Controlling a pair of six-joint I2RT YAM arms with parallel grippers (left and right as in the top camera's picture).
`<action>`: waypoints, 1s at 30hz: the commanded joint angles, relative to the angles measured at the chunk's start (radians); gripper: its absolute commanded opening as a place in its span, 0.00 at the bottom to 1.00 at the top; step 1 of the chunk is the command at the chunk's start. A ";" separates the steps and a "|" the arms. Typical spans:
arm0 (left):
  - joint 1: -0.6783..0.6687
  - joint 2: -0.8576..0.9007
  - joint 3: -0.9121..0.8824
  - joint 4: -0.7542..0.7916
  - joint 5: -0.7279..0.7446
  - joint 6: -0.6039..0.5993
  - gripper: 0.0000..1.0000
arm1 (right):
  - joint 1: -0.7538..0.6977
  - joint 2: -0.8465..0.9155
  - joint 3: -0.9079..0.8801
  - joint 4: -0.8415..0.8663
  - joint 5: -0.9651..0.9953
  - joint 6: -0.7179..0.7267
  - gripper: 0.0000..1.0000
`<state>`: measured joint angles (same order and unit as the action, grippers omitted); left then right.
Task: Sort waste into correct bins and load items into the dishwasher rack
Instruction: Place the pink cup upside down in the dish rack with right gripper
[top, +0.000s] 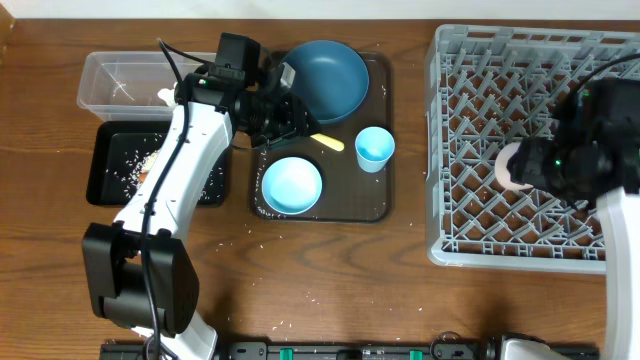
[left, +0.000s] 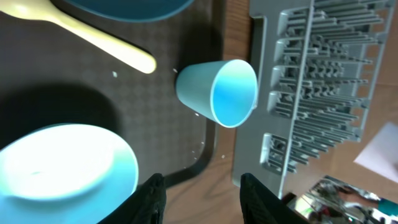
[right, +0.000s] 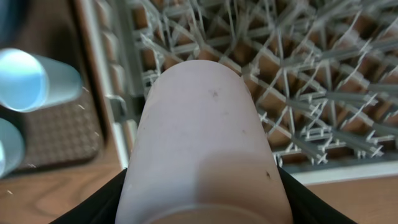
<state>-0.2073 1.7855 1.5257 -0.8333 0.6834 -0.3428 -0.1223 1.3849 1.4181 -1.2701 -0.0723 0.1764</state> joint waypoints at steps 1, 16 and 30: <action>-0.001 -0.007 0.013 -0.003 -0.045 0.006 0.41 | -0.003 0.082 0.015 -0.023 0.010 0.010 0.54; -0.002 -0.007 0.008 -0.003 -0.049 0.006 0.41 | 0.043 0.340 0.012 -0.043 -0.007 0.010 0.56; -0.053 -0.007 0.003 0.004 -0.123 0.009 0.41 | 0.051 0.375 0.031 -0.017 -0.008 0.011 0.99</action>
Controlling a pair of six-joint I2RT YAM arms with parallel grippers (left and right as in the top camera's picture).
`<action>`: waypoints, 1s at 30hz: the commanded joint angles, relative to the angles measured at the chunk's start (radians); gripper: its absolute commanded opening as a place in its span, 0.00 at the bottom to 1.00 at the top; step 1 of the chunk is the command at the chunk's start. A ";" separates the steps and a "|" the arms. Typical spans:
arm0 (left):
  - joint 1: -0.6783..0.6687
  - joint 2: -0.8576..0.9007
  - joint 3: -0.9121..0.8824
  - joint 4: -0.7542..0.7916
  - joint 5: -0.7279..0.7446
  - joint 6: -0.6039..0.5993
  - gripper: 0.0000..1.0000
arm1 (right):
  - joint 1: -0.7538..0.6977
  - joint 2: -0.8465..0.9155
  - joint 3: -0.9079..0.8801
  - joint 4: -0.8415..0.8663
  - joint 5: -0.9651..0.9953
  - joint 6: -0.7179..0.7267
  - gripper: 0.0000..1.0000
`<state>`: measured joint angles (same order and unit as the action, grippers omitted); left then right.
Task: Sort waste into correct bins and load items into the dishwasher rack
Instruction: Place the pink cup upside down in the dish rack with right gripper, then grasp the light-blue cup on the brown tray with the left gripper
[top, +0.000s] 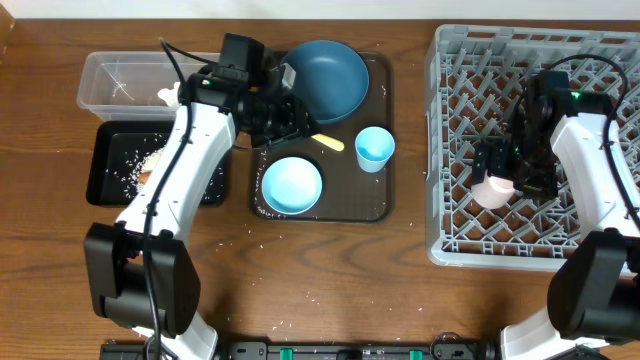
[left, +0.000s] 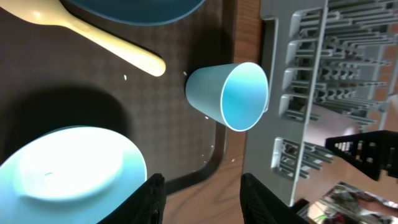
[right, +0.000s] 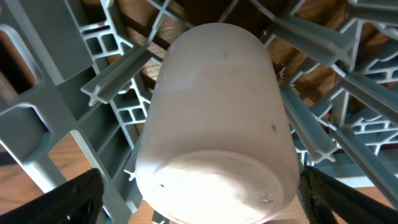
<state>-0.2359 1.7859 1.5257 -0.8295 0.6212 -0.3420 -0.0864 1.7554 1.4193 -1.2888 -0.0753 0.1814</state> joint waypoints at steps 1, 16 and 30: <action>-0.037 -0.007 0.003 0.001 -0.083 0.009 0.41 | 0.015 0.004 0.044 -0.003 -0.005 0.006 0.99; -0.272 0.052 0.001 0.113 -0.417 0.008 0.62 | 0.015 -0.077 0.283 -0.056 -0.004 0.005 0.99; -0.323 0.243 0.002 0.227 -0.502 -0.004 0.33 | 0.016 -0.082 0.282 -0.074 -0.004 -0.003 0.99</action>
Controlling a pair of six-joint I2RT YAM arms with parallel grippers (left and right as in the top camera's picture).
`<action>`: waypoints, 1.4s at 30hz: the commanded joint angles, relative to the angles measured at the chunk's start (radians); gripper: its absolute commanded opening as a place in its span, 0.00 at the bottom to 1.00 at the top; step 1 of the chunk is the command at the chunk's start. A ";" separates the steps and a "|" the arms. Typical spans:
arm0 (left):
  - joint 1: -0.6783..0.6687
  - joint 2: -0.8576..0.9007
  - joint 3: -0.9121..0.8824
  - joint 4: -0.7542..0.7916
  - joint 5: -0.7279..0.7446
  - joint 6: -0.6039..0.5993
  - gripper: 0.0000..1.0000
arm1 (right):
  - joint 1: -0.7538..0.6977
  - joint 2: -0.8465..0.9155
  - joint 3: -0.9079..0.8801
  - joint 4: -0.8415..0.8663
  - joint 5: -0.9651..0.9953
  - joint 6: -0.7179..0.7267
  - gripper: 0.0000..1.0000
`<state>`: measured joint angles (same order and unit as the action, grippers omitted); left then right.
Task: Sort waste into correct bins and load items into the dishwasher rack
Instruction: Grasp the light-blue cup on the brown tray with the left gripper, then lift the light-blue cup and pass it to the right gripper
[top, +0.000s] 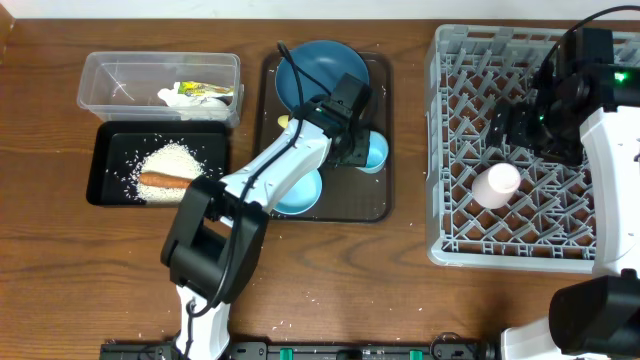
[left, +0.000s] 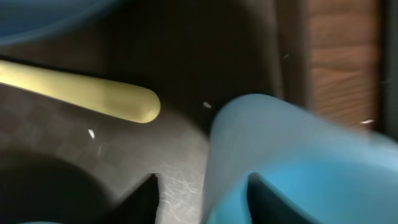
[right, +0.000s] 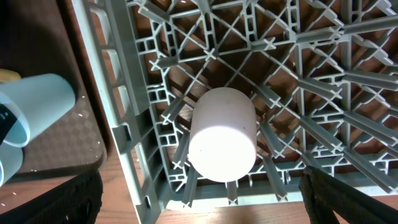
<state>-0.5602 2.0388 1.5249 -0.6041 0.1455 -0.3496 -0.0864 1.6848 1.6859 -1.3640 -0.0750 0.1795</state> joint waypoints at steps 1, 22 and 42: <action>0.001 -0.011 0.004 0.005 -0.026 0.002 0.29 | 0.016 -0.011 0.016 0.003 -0.005 -0.001 0.99; 0.361 -0.270 0.013 0.008 1.011 -0.056 0.07 | 0.163 -0.011 0.002 0.281 -0.674 -0.306 0.99; 0.443 -0.270 0.013 0.008 1.426 -0.056 0.06 | 0.364 -0.011 0.002 0.575 -1.097 -0.473 0.93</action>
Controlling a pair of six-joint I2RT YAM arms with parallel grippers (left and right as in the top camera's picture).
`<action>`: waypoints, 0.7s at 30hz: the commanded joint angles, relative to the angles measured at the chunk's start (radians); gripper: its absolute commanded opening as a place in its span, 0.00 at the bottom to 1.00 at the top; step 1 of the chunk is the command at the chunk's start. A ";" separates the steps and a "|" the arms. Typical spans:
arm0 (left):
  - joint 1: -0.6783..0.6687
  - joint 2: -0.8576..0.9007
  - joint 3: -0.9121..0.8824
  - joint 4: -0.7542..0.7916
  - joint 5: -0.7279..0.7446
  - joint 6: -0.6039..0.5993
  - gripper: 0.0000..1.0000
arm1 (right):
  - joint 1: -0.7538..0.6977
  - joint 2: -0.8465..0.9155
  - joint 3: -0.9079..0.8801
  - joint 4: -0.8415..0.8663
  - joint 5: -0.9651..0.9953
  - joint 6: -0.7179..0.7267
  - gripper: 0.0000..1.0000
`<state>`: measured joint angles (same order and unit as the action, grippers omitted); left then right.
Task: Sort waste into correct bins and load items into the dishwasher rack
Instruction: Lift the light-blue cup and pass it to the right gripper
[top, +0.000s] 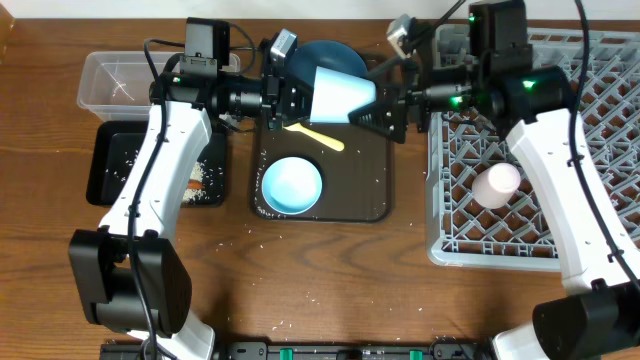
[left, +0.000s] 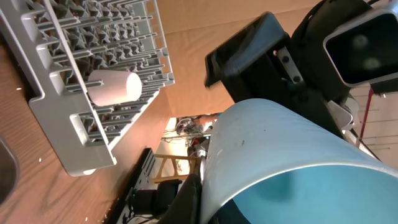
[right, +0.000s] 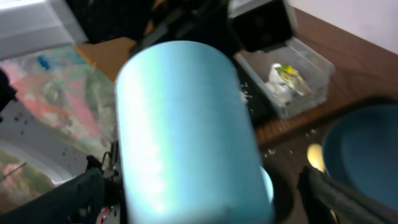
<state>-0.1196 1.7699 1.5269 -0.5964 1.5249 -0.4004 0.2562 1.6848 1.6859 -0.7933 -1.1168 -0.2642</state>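
A light blue cup (top: 340, 97) hangs on its side above the brown tray (top: 372, 205). My left gripper (top: 297, 99) is shut on its rim, with one finger (left: 191, 198) outside the wall. The cup (left: 292, 162) fills the left wrist view. My right gripper (top: 385, 108) is open, its fingers on either side of the cup's base end (right: 186, 130). A pale pink cup (top: 497, 183) stands upside down in the grey dishwasher rack (top: 600, 150). It also shows in the left wrist view as a pale cup (left: 115, 87).
On the tray lie a dark blue bowl (top: 335, 52), a yellow spoon (top: 322, 138) and a small light blue bowl (top: 292, 184). At the left are a clear bin (top: 115, 75) with a wrapper and a black bin (top: 115, 165) with rice.
The blue cup stood on the tray with my left gripper at it; now my left gripper holds it raised and on its side. My right gripper has moved from above the rack to the cup's base.
My right gripper held the pink cup over the rack while my left hung open above the tray. The pink cup then sat upside down in the rack, and my right gripper stood clear above it. My left gripper reached the blue cup, which is now held up between both grippers.
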 joint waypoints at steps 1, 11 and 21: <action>0.002 -0.001 0.011 0.001 0.046 -0.005 0.07 | 0.026 -0.011 0.002 0.005 -0.055 -0.029 0.90; 0.002 -0.001 0.011 0.000 0.046 -0.005 0.07 | 0.047 -0.011 0.002 0.019 -0.070 -0.029 0.58; 0.003 -0.001 0.011 0.001 0.042 -0.001 0.34 | 0.014 -0.019 0.003 0.017 -0.061 -0.008 0.44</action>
<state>-0.1192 1.7699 1.5269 -0.5968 1.5616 -0.4095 0.2920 1.6848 1.6859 -0.7742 -1.1477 -0.2810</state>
